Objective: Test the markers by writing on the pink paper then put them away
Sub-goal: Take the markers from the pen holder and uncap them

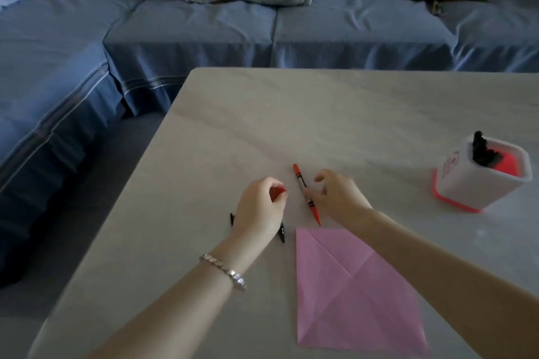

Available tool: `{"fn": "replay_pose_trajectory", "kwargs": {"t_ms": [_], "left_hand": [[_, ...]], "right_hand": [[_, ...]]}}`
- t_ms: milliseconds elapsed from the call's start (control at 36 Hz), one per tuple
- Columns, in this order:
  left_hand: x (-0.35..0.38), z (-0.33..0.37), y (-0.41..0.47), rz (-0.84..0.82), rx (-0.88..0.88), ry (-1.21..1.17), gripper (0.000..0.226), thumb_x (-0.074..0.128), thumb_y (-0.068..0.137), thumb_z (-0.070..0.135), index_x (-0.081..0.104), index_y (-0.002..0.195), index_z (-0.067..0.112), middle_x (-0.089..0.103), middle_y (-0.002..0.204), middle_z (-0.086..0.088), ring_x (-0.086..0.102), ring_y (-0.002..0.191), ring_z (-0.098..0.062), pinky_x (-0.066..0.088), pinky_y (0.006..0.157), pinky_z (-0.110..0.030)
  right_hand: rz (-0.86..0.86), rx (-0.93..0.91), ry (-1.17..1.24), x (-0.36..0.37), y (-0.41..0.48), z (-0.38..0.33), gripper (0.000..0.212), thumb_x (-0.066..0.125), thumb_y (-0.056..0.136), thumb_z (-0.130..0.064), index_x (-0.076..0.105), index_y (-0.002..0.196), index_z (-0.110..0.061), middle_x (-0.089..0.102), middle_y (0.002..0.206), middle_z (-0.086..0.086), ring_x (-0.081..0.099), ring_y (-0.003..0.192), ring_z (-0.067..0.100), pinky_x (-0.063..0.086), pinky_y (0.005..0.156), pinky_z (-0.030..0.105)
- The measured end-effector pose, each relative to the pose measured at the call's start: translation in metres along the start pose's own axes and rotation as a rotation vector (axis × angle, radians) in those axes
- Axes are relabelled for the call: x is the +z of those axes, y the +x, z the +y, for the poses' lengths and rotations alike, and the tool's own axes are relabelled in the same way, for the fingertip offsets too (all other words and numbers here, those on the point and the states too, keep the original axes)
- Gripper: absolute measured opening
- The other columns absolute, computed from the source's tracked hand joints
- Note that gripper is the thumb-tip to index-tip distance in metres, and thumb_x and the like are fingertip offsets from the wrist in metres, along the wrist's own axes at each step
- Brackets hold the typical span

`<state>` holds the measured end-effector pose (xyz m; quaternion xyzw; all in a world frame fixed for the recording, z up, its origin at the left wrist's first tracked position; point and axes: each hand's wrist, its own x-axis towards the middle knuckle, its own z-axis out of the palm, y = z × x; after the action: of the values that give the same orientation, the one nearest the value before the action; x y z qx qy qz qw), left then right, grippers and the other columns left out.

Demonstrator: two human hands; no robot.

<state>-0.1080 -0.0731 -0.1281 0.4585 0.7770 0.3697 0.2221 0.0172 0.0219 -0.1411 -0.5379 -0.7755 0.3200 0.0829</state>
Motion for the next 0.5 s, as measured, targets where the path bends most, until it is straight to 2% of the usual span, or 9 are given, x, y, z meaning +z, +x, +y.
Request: {"fn": "replay_pose_trajectory", "kwargs": {"t_ms": [83, 167, 278, 389, 444, 500], "left_hand": [[0.016, 0.007, 0.014, -0.105, -0.053, 0.120, 0.010, 0.057, 0.087, 0.020, 0.061, 0.094, 0.013, 0.067, 0.090, -0.006, 0.062, 0.085, -0.024, 0.049, 0.075, -0.032], [0.029, 0.011, 0.021, -0.175, -0.049, 0.229, 0.011, 0.055, 0.087, 0.016, 0.061, 0.093, 0.009, 0.069, 0.092, -0.010, 0.062, 0.089, -0.026, 0.044, 0.071, -0.027], [0.040, 0.011, 0.023, -0.204, 0.002, 0.286, 0.015, 0.058, 0.086, 0.016, 0.062, 0.096, 0.005, 0.068, 0.097, -0.012, 0.061, 0.096, -0.028, 0.041, 0.073, -0.026], [0.044, 0.012, 0.022, -0.199, 0.060, 0.309, 0.018, 0.062, 0.085, 0.015, 0.061, 0.098, 0.004, 0.067, 0.096, -0.012, 0.061, 0.091, -0.027, 0.042, 0.074, -0.029], [0.043, 0.016, 0.020, -0.196, 0.101, 0.326, 0.015, 0.062, 0.084, 0.015, 0.061, 0.094, 0.004, 0.066, 0.093, -0.011, 0.060, 0.088, -0.026, 0.040, 0.071, -0.028], [0.040, 0.021, 0.016, -0.186, 0.138, 0.342, 0.009, 0.061, 0.085, 0.016, 0.060, 0.089, 0.008, 0.063, 0.087, -0.005, 0.060, 0.086, -0.023, 0.037, 0.068, -0.026]], "right_hand": [[0.068, -0.025, 0.023, -0.018, -0.017, 0.016, 0.029, 0.056, 0.087, -0.030, 0.056, 0.112, -0.014, 0.057, 0.073, -0.003, 0.054, 0.068, 0.016, 0.043, 0.062, 0.026], [0.081, -0.038, 0.005, -0.036, -0.037, 0.034, 0.022, 0.054, 0.087, -0.025, 0.060, 0.108, -0.017, 0.053, 0.063, -0.011, 0.050, 0.060, 0.010, 0.038, 0.053, 0.021], [0.091, -0.015, -0.013, -0.057, -0.062, 0.059, 0.020, 0.054, 0.086, -0.022, 0.061, 0.104, -0.019, 0.054, 0.058, -0.011, 0.052, 0.060, 0.012, 0.042, 0.061, 0.025], [0.105, 0.019, 0.010, -0.078, -0.082, 0.081, 0.017, 0.055, 0.086, -0.020, 0.062, 0.102, -0.018, 0.054, 0.059, -0.010, 0.048, 0.051, 0.004, 0.039, 0.051, 0.016], [0.164, 0.009, 0.018, -0.090, -0.091, 0.089, 0.014, 0.057, 0.086, -0.018, 0.063, 0.099, -0.017, 0.054, 0.059, -0.010, 0.048, 0.052, 0.005, 0.044, 0.055, 0.022], [0.296, -0.005, 0.014, -0.107, -0.099, 0.093, 0.013, 0.060, 0.085, -0.017, 0.065, 0.097, -0.016, 0.057, 0.063, -0.007, 0.053, 0.059, 0.011, 0.046, 0.064, 0.027]]}}
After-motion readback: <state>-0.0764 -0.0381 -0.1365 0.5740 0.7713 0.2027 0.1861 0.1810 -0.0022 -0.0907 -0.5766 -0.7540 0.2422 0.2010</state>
